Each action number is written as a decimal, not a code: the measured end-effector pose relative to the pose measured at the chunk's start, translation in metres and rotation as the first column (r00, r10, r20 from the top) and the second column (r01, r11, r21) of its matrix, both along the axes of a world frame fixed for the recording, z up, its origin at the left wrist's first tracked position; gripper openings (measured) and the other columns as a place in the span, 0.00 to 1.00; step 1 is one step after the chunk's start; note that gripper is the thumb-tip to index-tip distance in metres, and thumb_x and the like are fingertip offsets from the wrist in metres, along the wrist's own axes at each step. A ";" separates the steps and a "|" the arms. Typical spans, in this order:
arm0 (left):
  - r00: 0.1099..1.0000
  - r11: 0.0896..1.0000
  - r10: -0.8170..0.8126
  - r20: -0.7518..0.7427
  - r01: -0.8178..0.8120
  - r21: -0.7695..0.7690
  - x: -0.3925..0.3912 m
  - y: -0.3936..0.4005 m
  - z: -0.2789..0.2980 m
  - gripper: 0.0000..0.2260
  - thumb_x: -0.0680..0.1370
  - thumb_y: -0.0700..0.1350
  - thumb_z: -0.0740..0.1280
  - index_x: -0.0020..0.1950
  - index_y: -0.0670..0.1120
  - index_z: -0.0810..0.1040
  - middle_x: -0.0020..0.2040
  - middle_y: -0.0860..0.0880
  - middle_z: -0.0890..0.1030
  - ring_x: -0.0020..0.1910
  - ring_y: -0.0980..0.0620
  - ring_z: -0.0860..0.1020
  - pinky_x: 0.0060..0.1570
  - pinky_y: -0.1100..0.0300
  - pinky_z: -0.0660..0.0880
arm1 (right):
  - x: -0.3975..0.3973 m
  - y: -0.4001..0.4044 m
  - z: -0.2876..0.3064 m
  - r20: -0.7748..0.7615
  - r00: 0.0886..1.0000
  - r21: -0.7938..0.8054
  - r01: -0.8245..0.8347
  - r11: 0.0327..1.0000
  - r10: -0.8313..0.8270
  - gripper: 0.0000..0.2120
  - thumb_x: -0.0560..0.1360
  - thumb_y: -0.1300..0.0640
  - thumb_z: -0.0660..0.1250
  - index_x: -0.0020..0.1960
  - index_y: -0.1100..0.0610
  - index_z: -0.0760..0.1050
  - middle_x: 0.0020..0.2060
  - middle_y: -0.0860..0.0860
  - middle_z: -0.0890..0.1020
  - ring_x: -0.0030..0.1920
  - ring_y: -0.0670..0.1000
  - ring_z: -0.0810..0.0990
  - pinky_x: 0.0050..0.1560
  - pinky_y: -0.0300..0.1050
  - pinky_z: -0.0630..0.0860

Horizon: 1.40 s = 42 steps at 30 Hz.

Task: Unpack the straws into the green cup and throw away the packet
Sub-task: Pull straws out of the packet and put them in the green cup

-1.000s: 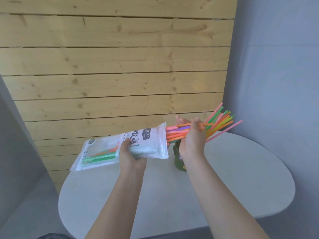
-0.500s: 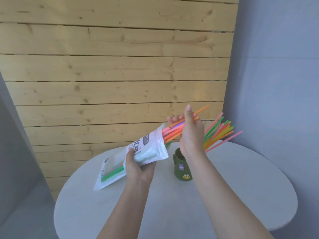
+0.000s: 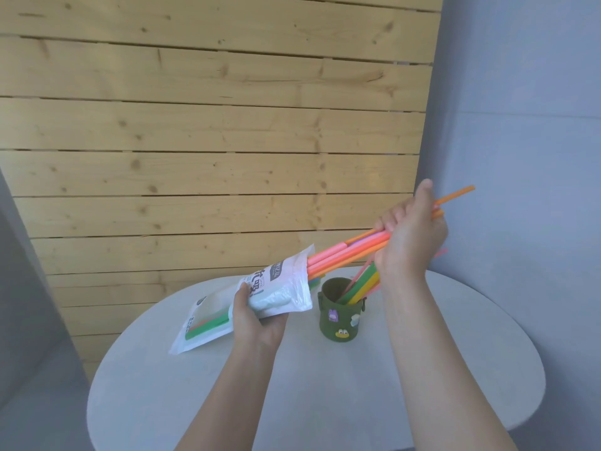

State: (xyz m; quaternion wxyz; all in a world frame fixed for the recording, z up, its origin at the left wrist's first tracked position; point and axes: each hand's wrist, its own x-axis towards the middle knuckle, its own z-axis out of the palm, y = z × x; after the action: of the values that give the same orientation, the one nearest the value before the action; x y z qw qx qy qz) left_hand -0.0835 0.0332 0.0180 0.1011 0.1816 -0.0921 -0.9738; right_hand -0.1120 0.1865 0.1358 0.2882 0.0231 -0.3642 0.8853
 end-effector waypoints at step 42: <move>0.977 0.980 0.145 0.159 -0.120 -0.157 -0.011 -0.026 -0.016 0.03 0.76 0.44 0.67 0.48 0.46 0.76 0.50 0.48 0.81 0.48 0.48 0.81 0.57 0.49 0.77 | -0.018 0.029 0.007 -0.002 0.917 0.477 0.352 0.806 -0.399 0.25 0.72 0.41 0.59 0.22 0.53 0.60 0.17 0.51 0.66 0.21 0.60 0.67 0.28 0.58 0.73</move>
State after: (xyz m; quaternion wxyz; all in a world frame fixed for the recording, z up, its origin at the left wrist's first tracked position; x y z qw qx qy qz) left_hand -0.0941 0.0076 0.0020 0.1707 0.2619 -0.1592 -0.9364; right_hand -0.1300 0.2159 0.1427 0.4251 -0.0243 -0.5776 0.6965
